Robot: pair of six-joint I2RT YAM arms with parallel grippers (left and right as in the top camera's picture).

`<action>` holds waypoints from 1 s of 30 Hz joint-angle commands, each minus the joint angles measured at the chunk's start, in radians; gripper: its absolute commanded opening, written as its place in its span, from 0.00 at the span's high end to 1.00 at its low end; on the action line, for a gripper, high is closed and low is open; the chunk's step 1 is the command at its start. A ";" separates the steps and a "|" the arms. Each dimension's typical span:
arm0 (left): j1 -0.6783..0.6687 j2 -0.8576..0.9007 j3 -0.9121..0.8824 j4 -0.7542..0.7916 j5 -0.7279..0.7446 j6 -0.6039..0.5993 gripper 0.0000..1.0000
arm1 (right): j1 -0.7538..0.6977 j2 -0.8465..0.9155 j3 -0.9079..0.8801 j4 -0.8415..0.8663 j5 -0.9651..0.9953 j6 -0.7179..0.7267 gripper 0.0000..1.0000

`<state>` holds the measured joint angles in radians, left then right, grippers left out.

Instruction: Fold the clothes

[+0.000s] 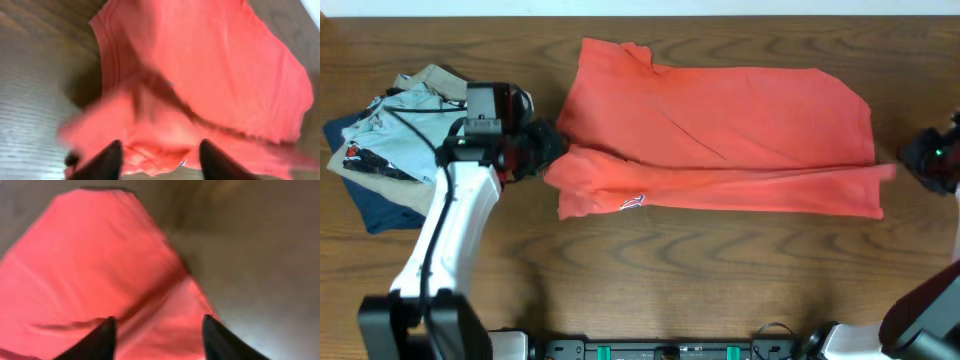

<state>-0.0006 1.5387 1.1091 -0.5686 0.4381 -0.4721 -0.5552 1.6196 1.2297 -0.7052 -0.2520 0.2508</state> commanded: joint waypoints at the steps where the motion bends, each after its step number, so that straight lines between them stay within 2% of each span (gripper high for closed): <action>1: 0.003 0.058 0.008 -0.034 -0.009 0.006 0.39 | 0.025 0.045 -0.002 -0.041 -0.018 0.005 0.41; 4: 0.003 0.107 0.008 -0.151 -0.029 0.031 0.38 | 0.025 0.089 -0.002 -0.156 0.129 0.007 0.43; 8: 0.003 0.168 0.008 -0.269 -0.130 0.038 0.37 | 0.025 0.165 -0.005 -0.250 0.304 0.008 0.47; 10: 0.003 0.195 0.008 -0.284 -0.137 0.076 0.38 | 0.025 0.205 -0.014 -0.252 0.303 0.033 0.48; 19: 0.003 0.278 0.000 -0.271 -0.136 0.113 0.37 | 0.025 0.327 -0.047 -0.219 0.289 0.033 0.53; 20: 0.002 0.286 -0.008 -0.258 -0.136 0.114 0.37 | 0.025 0.330 -0.047 -0.219 0.289 0.033 0.56; 23: 0.001 0.299 -0.035 -0.211 -0.132 0.139 0.38 | 0.025 0.331 -0.047 -0.219 0.289 0.033 0.76; 26: 0.001 0.304 -0.058 -0.163 -0.133 0.146 0.39 | 0.024 0.331 -0.047 -0.222 0.290 0.033 0.91; 28: 0.001 0.304 -0.062 -0.146 -0.133 0.151 0.47 | 0.024 0.331 -0.047 -0.224 0.290 0.033 0.97; 30: 0.001 0.304 -0.063 -0.141 -0.133 0.151 0.67 | 0.024 0.331 -0.047 -0.227 0.293 0.033 0.99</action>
<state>-0.0010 1.8332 1.0622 -0.7120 0.3138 -0.3462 -0.5323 1.9301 1.1938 -0.9276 -0.0025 0.2806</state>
